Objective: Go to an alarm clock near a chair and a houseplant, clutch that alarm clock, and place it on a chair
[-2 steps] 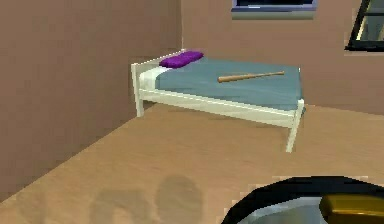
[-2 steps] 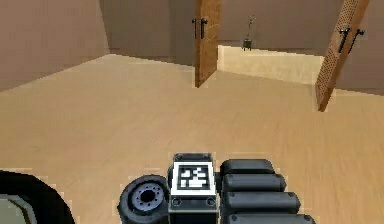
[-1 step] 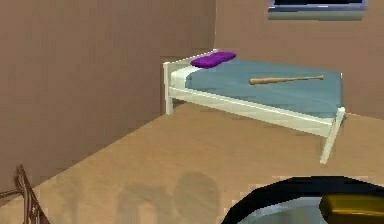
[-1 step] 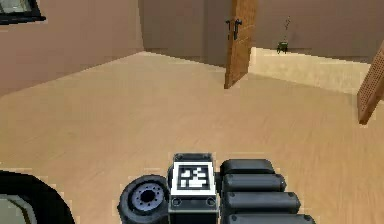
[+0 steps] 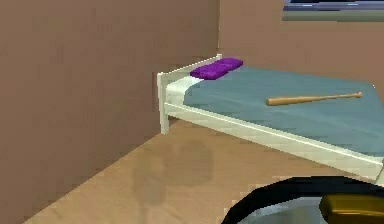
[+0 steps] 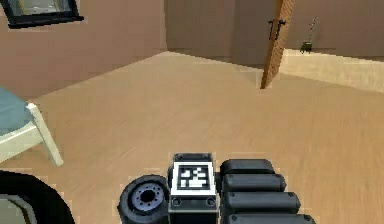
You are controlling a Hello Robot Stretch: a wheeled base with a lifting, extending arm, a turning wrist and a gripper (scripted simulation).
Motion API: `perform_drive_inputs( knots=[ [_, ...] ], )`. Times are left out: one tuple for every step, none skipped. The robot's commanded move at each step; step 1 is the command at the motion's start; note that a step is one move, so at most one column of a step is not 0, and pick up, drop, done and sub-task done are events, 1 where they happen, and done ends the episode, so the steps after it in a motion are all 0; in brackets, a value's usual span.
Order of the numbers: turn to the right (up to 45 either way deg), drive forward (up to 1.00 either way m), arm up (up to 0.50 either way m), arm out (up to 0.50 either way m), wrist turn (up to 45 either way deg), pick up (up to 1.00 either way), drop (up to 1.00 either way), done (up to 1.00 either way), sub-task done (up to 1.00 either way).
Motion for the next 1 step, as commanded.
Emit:
perform_drive_inputs(
  knots=[
    [-9.0, 0.00, 0.00, 0.00, 0.0, 0.00, 0.00, 0.00, 0.00]
  ],
)
